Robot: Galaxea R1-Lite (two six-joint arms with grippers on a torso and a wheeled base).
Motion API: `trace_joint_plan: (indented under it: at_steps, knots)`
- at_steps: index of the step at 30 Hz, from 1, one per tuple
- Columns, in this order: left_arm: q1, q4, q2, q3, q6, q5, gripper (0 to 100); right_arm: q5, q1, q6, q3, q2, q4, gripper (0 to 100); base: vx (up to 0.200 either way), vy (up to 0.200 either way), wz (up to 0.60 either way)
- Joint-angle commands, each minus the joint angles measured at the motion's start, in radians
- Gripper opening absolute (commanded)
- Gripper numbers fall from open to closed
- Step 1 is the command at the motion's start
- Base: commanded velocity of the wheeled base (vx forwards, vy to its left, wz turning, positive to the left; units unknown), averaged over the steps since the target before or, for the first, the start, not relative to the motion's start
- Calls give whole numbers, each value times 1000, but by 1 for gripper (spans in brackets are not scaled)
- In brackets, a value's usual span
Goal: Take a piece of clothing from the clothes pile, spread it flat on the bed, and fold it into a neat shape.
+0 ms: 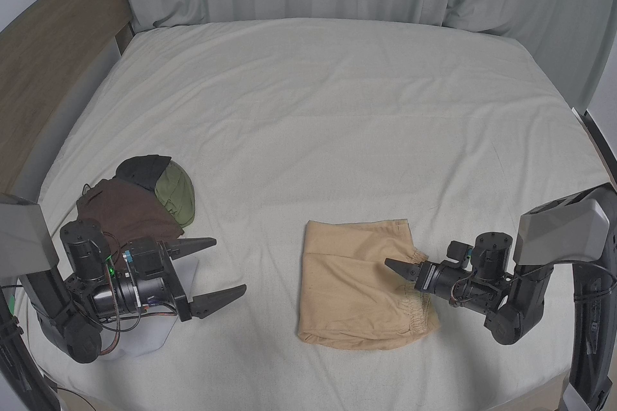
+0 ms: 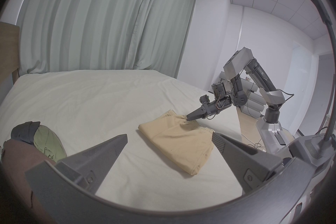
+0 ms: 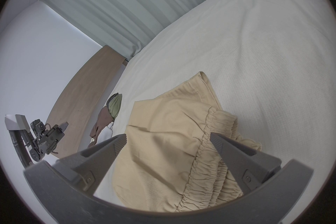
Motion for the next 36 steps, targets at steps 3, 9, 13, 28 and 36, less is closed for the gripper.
trace_joint_plan:
  at_steps: [3, 9, 13, 28, 36]
  knots:
    - [-5, 0, -9, 0, 2, -1, 100, 2, 3, -3, 14, -14, 0, 100, 0, 0, 0]
    - [-5, -2, -11, 0, 4, -1, 100, 14, 9, -16, 66, -138, 2, 100, 0, 0, 0]
    - [-2, -2, -13, 0, 5, -7, 100, 54, 0, -46, 115, -204, 3, 100, 0, 0, 0]
    - [4, -2, -25, -7, 79, -70, 100, 80, -27, -209, 254, -180, 5, 100, 0, 0, 0]
    - [4, 0, -25, -5, 79, -70, 100, 78, -64, -298, 291, -85, 3, 100, 0, 0, 0]
